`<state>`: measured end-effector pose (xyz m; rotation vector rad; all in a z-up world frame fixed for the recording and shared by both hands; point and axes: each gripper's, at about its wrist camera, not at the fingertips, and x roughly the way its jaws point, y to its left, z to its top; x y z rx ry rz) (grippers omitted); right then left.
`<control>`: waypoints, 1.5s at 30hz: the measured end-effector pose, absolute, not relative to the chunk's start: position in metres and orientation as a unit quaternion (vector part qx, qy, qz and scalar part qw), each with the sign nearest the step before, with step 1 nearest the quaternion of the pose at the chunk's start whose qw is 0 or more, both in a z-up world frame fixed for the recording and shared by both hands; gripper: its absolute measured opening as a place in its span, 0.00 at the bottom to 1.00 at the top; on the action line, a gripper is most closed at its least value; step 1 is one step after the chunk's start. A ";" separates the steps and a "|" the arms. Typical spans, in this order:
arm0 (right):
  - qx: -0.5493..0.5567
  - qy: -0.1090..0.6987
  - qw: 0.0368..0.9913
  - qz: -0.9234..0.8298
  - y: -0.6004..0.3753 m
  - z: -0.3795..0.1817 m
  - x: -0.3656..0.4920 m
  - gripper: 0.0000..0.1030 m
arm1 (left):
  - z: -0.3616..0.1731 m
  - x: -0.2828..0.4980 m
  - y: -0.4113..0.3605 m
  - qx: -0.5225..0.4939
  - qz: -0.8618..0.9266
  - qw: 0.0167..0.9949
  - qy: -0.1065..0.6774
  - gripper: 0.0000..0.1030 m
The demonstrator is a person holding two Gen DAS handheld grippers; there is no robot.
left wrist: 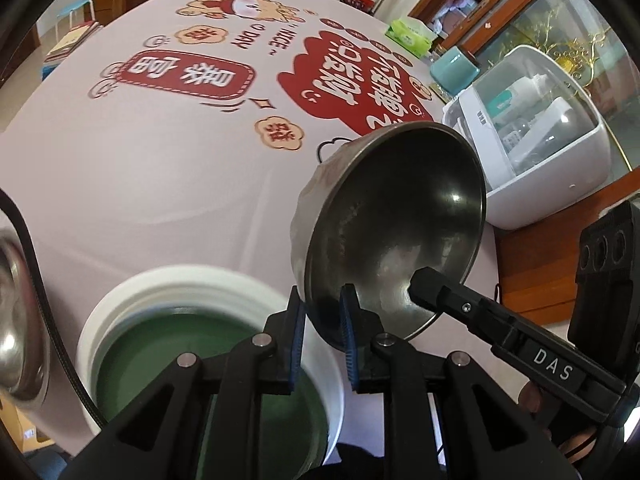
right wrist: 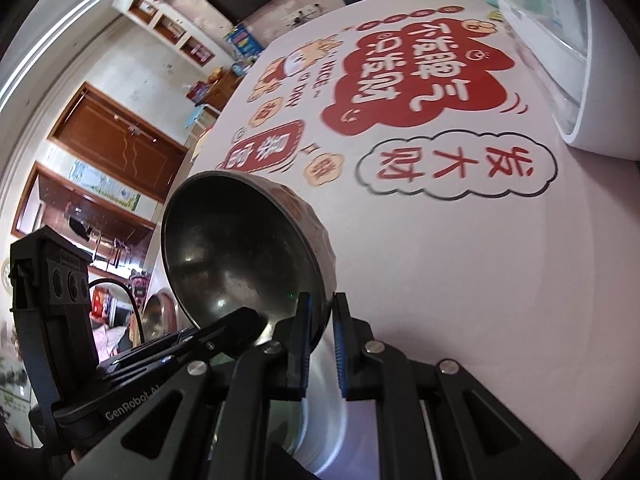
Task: Organize plates and bowls
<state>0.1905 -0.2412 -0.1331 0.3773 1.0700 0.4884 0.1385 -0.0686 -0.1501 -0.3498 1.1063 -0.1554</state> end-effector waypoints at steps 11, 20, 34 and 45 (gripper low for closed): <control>0.139 0.499 0.814 0.263 -0.202 -0.121 0.150 0.10 | -0.143 0.081 -0.030 -0.185 -0.063 0.840 0.506 0.16; 0.132 0.514 0.796 0.291 -0.164 -0.125 0.129 0.10 | -0.141 0.049 0.003 -0.181 -0.039 0.839 0.511 0.16; 0.137 0.540 0.766 0.321 -0.087 -0.132 0.114 0.10 | -0.140 0.016 0.076 -0.171 -0.007 0.828 0.534 0.17; 0.152 0.540 0.763 0.322 -0.032 -0.132 0.110 0.10 | -0.140 0.008 0.137 -0.155 0.007 0.815 0.558 0.17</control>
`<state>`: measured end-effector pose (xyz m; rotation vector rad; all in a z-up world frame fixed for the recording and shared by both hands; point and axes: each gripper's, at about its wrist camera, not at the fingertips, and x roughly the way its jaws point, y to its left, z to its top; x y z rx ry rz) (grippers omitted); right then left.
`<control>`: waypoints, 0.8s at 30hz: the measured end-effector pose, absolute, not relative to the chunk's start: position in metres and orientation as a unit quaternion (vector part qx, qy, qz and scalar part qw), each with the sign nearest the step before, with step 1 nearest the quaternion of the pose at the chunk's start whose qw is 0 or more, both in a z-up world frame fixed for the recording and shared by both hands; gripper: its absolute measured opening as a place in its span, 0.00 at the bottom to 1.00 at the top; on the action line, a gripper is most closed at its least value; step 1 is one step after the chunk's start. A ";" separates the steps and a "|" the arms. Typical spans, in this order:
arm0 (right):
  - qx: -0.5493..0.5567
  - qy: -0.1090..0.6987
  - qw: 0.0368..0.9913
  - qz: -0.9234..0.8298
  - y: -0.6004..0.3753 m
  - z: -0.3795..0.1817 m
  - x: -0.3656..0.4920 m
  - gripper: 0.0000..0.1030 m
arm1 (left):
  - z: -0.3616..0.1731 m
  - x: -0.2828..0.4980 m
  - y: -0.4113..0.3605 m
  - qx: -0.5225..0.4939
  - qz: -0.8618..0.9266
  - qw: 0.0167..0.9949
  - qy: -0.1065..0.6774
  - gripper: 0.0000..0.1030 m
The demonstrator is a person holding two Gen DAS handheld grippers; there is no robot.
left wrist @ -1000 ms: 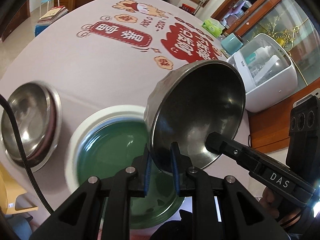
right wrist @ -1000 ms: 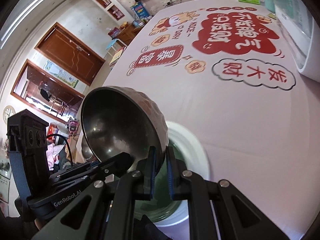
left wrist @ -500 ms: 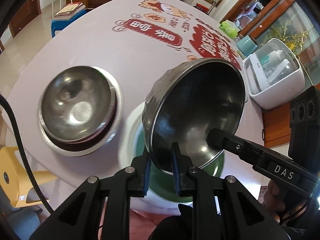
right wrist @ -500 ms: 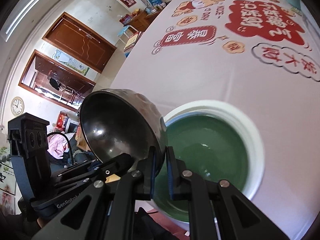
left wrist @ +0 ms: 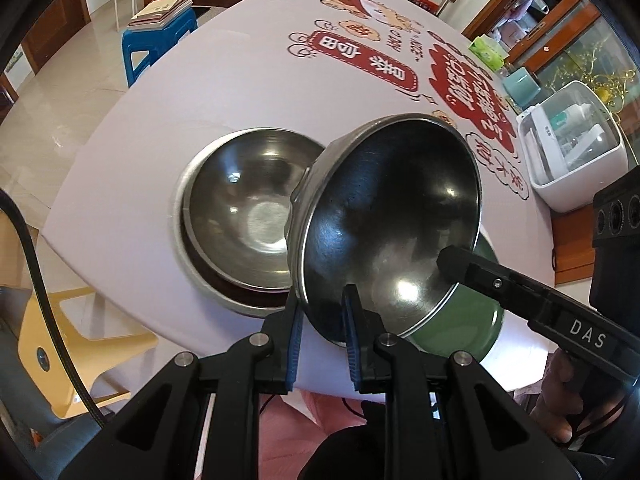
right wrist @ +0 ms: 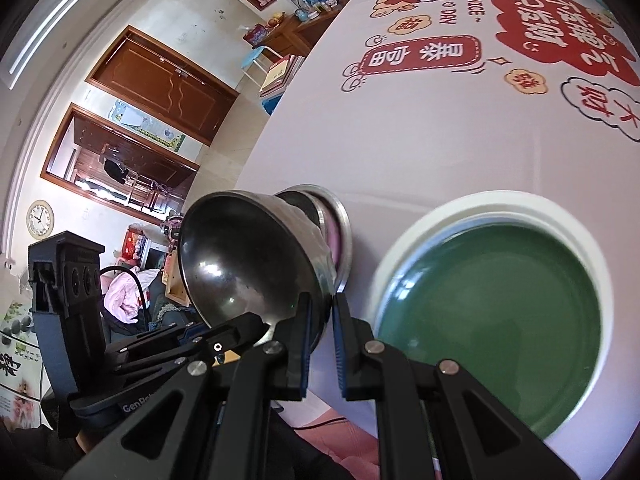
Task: Organize plates and bowls
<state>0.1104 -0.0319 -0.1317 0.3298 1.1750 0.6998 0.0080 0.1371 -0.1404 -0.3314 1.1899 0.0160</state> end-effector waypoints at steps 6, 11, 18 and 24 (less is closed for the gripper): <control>0.169 0.542 0.763 0.310 -0.009 -0.137 0.108 0.10 | -0.144 0.012 0.163 -0.140 -0.003 0.807 0.573 0.17; 0.192 0.540 0.765 0.293 0.004 -0.144 0.102 0.10 | -0.149 0.022 0.180 -0.118 -0.017 0.799 0.589 0.17; 0.242 0.527 0.775 0.251 0.010 -0.154 0.095 0.10 | -0.151 0.035 0.195 -0.075 -0.052 0.795 0.599 0.18; 0.277 0.512 0.784 0.217 0.010 -0.158 0.088 0.10 | -0.151 0.048 0.206 -0.049 -0.077 0.794 0.602 0.21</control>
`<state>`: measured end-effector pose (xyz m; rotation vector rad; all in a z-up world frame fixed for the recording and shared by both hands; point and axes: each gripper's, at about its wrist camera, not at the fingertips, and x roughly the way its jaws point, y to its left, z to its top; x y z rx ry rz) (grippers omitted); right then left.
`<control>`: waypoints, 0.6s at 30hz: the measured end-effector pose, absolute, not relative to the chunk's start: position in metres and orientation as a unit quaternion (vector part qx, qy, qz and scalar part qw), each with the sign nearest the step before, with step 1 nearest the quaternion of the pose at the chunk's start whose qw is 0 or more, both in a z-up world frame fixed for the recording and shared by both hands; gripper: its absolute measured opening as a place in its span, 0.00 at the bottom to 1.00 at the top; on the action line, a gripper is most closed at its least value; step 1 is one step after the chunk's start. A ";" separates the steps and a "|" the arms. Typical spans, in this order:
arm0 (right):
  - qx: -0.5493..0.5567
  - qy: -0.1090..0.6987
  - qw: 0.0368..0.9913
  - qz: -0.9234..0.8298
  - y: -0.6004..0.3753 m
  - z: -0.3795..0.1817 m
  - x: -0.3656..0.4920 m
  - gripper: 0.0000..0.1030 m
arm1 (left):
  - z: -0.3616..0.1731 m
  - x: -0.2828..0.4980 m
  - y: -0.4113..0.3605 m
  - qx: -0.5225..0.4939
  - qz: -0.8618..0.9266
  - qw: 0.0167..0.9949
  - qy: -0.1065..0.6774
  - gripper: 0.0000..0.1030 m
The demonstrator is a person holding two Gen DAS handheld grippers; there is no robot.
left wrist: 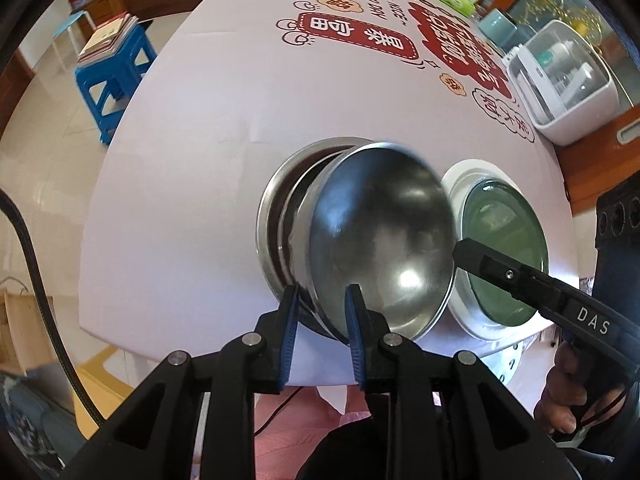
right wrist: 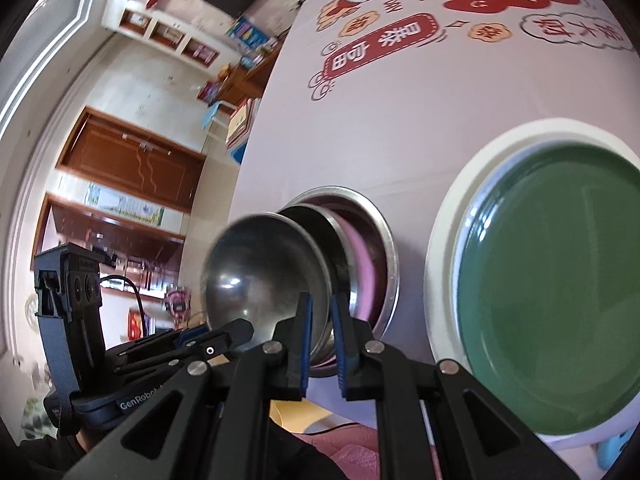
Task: Organize plates and bowls
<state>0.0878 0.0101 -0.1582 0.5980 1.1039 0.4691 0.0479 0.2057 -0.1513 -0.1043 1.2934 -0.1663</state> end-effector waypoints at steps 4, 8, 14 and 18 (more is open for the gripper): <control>0.289 0.505 0.789 0.198 0.008 -0.158 0.082 0.10 | -0.150 0.049 0.204 -0.038 -0.093 0.794 0.599 0.23; 0.294 0.502 0.793 0.180 0.005 -0.157 0.077 0.10 | -0.150 0.047 0.203 -0.036 -0.107 0.795 0.596 0.23; 0.308 0.504 0.790 0.164 0.003 -0.162 0.071 0.10 | -0.145 0.043 0.206 -0.035 -0.124 0.801 0.584 0.24; 0.320 0.505 0.787 0.151 0.003 -0.166 0.067 0.10 | -0.139 0.043 0.210 -0.039 -0.129 0.812 0.568 0.29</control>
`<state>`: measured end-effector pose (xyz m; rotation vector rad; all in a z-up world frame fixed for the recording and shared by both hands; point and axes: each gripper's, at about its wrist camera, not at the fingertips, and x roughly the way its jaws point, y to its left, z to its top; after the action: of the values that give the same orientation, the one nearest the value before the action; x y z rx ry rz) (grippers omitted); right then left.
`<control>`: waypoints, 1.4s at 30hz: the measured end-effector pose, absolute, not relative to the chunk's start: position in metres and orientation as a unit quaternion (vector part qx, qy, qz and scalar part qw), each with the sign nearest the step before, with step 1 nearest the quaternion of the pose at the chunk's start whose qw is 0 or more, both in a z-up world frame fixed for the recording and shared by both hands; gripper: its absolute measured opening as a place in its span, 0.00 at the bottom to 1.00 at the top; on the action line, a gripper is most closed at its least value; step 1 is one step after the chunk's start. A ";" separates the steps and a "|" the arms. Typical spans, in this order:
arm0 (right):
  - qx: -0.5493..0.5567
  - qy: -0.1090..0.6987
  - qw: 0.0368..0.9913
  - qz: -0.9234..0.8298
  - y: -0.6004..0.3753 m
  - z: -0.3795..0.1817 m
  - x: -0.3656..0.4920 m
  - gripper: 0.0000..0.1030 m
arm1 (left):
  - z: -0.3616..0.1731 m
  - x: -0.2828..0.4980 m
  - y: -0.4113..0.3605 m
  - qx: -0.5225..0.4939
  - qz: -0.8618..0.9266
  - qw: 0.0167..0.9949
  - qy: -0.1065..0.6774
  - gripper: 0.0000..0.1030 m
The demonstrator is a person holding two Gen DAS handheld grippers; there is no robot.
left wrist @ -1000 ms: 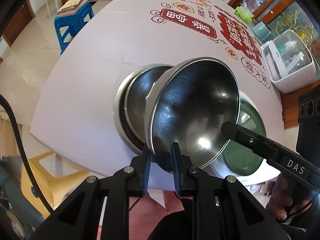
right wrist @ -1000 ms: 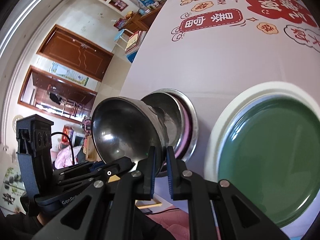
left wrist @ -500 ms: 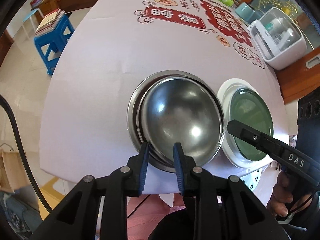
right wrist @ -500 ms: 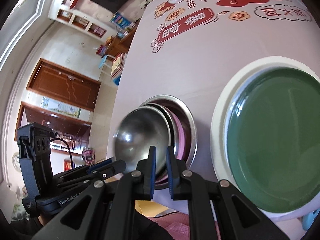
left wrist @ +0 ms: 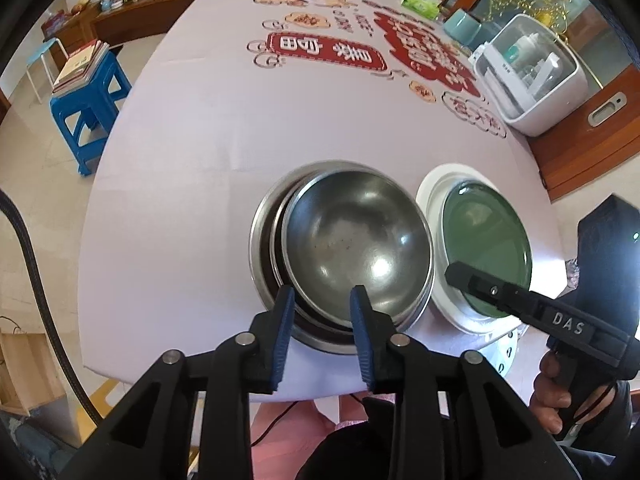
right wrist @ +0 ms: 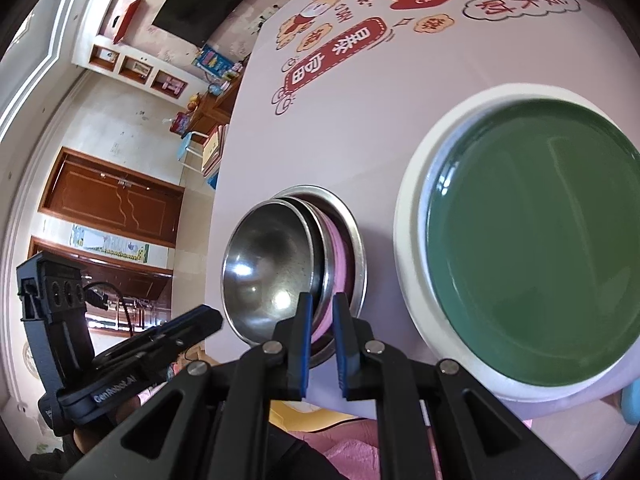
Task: Organize plates and bowls
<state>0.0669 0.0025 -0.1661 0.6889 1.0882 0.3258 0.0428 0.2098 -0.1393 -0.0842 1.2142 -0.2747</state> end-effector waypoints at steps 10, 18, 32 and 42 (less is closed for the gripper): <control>0.376 0.505 0.764 0.144 -0.007 -0.181 0.067 0.43 | -0.142 0.060 0.241 -0.072 -0.108 0.818 0.561 0.53; 0.431 0.529 0.716 0.145 -0.010 -0.202 0.077 0.58 | -0.164 0.082 0.259 -0.113 -0.108 0.792 0.590 0.68; 0.510 0.545 0.650 0.142 -0.005 -0.232 0.097 0.58 | -0.216 0.115 0.263 -0.134 -0.136 0.722 0.665 0.72; 0.534 0.544 0.632 0.138 -0.008 -0.239 0.104 0.50 | -0.231 0.139 0.255 -0.133 -0.146 0.699 0.687 0.68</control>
<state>0.1044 -0.0081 -0.2392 1.2221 1.2437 0.3161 0.1390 0.2554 -0.2307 -0.2964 1.5308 -0.3256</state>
